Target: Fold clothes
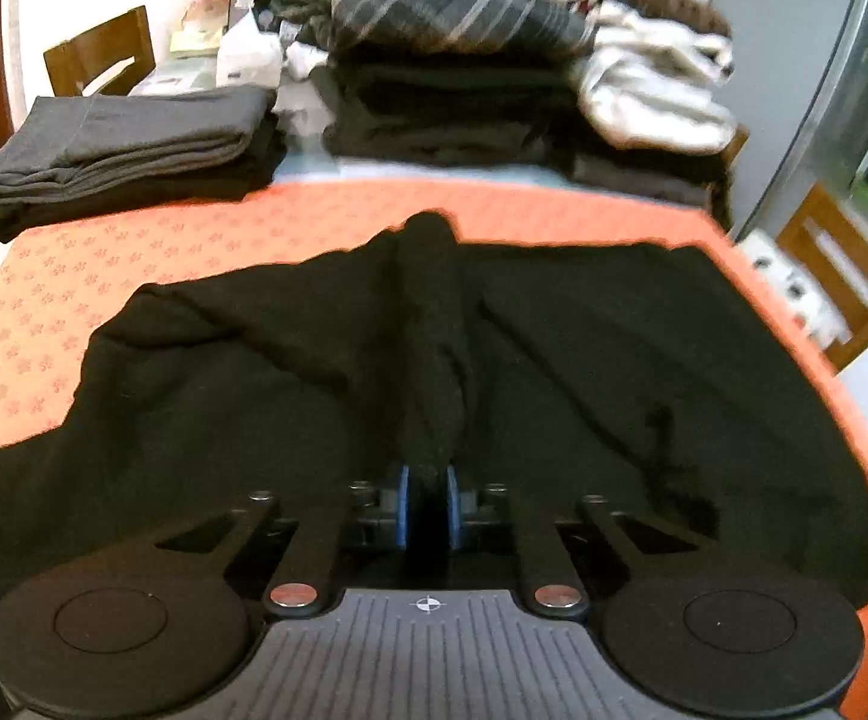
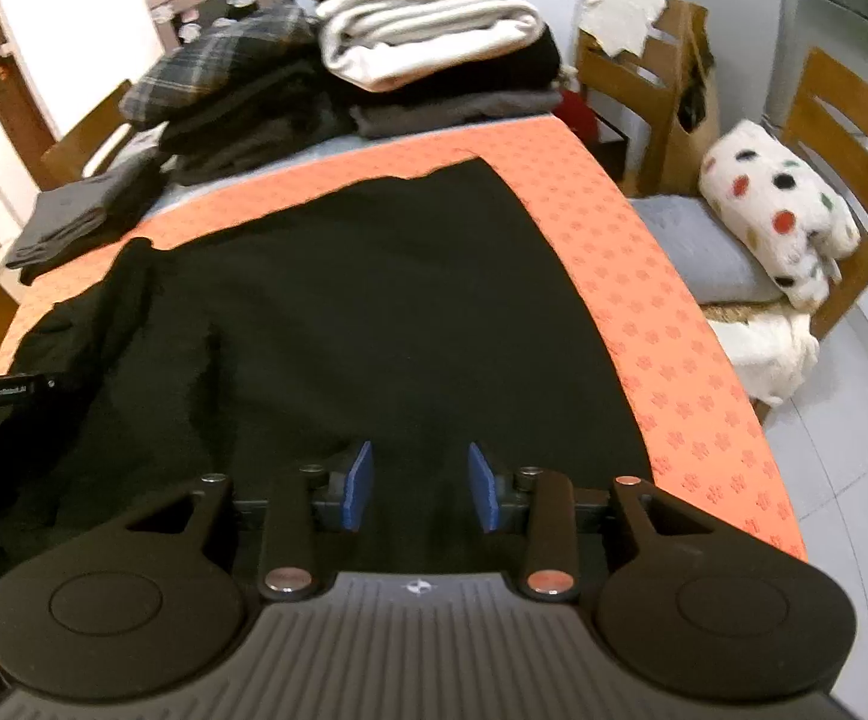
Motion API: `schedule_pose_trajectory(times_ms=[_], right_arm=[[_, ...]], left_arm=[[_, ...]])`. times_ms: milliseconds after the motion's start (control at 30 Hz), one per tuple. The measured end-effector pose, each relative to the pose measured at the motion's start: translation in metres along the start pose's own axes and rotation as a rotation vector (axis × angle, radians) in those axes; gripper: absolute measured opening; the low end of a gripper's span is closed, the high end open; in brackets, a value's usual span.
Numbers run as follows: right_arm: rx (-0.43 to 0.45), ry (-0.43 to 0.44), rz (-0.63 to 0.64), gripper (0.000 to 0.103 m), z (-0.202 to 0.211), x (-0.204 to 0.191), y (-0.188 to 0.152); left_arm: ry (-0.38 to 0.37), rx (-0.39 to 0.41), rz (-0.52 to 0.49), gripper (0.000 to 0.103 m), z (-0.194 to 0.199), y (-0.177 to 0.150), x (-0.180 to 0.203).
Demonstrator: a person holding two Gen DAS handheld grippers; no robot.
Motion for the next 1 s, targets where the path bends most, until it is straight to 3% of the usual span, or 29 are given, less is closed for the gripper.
schedule_pose_trajectory(times_ms=[200, 400, 600, 767, 1000], right_arm=[[0.01, 0.06, 0.058, 0.042, -0.001, -0.009, 0.014], [-0.002, 0.161, 0.163, 0.042, -0.014, -0.022, 0.027], [-0.022, 0.255, 0.276, 0.042, -0.017, -0.039, 0.028], [-0.001, 0.286, 0.329, 0.042, 0.003, -0.046, 0.017], [0.02, 0.285, 0.361, 0.042, 0.036, -0.05, -0.03]], left_arm=[[-0.121, 0.034, 0.056, 0.014, 0.054, -0.018, 0.016], [-0.207, 0.032, 0.145, 0.014, 0.119, -0.067, 0.04], [-0.224, 0.046, 0.193, 0.014, 0.175, -0.124, 0.06], [-0.226, 0.082, 0.21, 0.014, 0.21, -0.168, 0.073], [-0.257, 0.129, 0.18, 0.012, 0.264, -0.239, 0.1]])
Point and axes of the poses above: each gripper's, at about its wrist camera, not at the fingertips, and z roughly against the way its jaws point, x to its right, y to its top, the point moved 3 cm from there along -z, roughly the way its jaws point, and after that the axes turned 11 degrees about z, right-handed, at the moved point
